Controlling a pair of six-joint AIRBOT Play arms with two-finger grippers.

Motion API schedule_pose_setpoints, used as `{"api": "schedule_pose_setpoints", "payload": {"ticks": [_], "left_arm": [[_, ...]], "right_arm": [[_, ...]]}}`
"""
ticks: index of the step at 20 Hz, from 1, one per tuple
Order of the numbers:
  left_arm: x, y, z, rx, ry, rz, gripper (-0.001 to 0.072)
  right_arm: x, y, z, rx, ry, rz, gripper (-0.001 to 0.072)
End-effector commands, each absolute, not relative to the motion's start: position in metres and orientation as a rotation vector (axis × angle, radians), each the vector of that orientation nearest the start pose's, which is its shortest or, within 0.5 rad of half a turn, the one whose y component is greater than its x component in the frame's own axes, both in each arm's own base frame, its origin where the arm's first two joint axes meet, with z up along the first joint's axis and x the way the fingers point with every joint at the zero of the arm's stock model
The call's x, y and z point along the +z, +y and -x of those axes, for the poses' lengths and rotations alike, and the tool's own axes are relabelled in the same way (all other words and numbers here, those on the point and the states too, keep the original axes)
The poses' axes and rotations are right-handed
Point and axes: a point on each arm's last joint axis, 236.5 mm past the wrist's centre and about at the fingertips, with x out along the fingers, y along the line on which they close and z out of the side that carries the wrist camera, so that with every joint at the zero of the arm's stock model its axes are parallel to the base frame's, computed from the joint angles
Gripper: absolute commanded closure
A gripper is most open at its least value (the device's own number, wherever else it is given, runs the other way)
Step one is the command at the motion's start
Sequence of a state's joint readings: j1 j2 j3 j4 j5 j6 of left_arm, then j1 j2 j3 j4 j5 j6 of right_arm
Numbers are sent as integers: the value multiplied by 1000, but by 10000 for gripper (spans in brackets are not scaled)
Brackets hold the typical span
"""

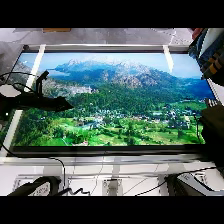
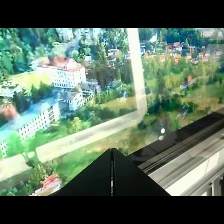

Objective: Fold the clothes and pants, and hang the long-sleeved shirts on hangers.

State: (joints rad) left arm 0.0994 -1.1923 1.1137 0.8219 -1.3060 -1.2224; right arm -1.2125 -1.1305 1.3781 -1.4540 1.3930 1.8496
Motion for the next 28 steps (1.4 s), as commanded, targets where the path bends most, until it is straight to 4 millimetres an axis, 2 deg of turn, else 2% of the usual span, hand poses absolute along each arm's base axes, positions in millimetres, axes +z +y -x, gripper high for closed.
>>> {"api": "schedule_pose_setpoints", "payload": {"ticks": [1, 4, 5, 6, 7, 8, 9, 12, 13, 14, 15, 16, 19, 22, 24, 25, 26, 28], "left_arm": [[76, -120, -354, -590, 1167, 427, 682], [76, -120, -354, -589, 1167, 427, 682], [76, -120, -354, -589, 1167, 427, 681], [76, -120, -354, -589, 1167, 427, 681], [76, -120, -354, -590, 1167, 428, 681], [76, -120, -354, -590, 1167, 428, 682], [76, -120, -354, -589, 1167, 428, 681], [75, -120, -354, -589, 1170, 429, 681], [75, -120, -355, -589, 1171, 430, 681], [75, -120, -355, -589, 1171, 430, 681], [74, -120, -354, -589, 1173, 430, 681], [75, -121, -355, -589, 1171, 433, 681], [81, -117, -359, -594, 1143, 389, 683], [113, -101, -375, -563, 1052, 255, 683], [137, -72, -385, -461, 995, 107, 683], [147, -48, -388, -361, 982, 39, 683], [158, -16, -387, -229, 972, -27, 683], [181, 44, -376, 36, 933, -124, 683]], "right_arm": [[122, -338, -106, -1268, 908, -919, 640], [124, -344, -98, -1269, 946, -841, 620], [126, -348, -95, -1286, 941, -820, 543], [128, -355, -90, -1312, 933, -788, 365], [131, -360, -88, -1325, 921, -766, 74], [132, -361, -89, -1326, 914, -763, 15], [133, -363, -91, -1324, 903, -758, 15], [135, -366, -108, -1278, 842, -777, 30], [134, -364, -120, -1238, 817, -806, 110], [132, -358, -140, -1168, 785, -857, 448], [131, -349, -163, -1081, 767, -888, 679], [130, -335, -193, -954, 770, -866, 696], [132, -277, -273, -637, 853, -678, 697], [140, -195, -347, -366, 899, -448, 697], [143, -130, -380, -202, 919, -348, 697], [142, -96, -390, -122, 934, -303, 696], [141, -69, -395, -61, 948, -255, 696], [138, -28, -399, 22, 975, -146, 696]]}}
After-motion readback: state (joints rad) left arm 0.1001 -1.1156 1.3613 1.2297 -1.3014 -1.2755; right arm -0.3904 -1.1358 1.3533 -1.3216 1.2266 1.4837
